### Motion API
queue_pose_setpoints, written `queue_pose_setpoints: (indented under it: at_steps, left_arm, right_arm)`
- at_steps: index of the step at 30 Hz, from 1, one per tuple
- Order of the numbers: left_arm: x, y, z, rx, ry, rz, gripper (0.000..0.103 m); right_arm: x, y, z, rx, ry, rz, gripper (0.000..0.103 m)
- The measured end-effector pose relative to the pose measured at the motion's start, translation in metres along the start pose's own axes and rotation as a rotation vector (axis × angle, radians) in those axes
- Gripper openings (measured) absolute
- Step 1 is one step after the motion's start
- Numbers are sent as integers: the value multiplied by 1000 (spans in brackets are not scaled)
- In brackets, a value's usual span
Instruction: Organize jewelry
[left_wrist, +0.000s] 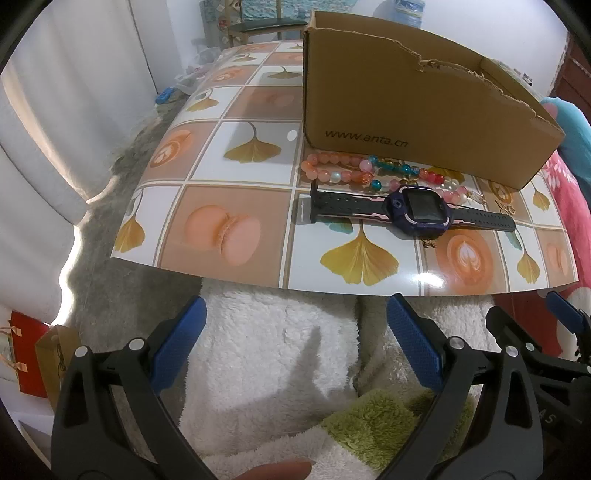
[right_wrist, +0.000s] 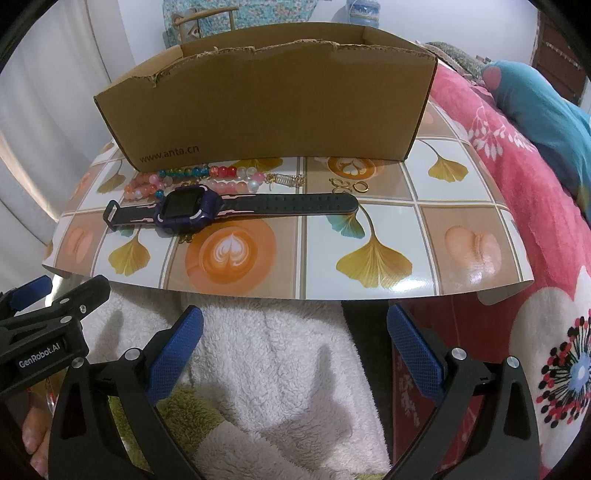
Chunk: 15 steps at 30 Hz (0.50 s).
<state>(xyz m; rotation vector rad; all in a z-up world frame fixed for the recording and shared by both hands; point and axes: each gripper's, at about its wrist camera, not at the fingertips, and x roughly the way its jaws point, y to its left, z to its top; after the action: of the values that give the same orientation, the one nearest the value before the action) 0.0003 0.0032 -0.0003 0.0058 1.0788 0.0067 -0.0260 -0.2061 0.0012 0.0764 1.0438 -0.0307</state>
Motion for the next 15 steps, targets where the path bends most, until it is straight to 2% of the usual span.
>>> queue_pose_setpoints:
  at_steps: [15]
  left_arm:
    - [0,-1,0,0,1,1,94]
  right_arm:
    - [1,-1,-1,4,4,0,97]
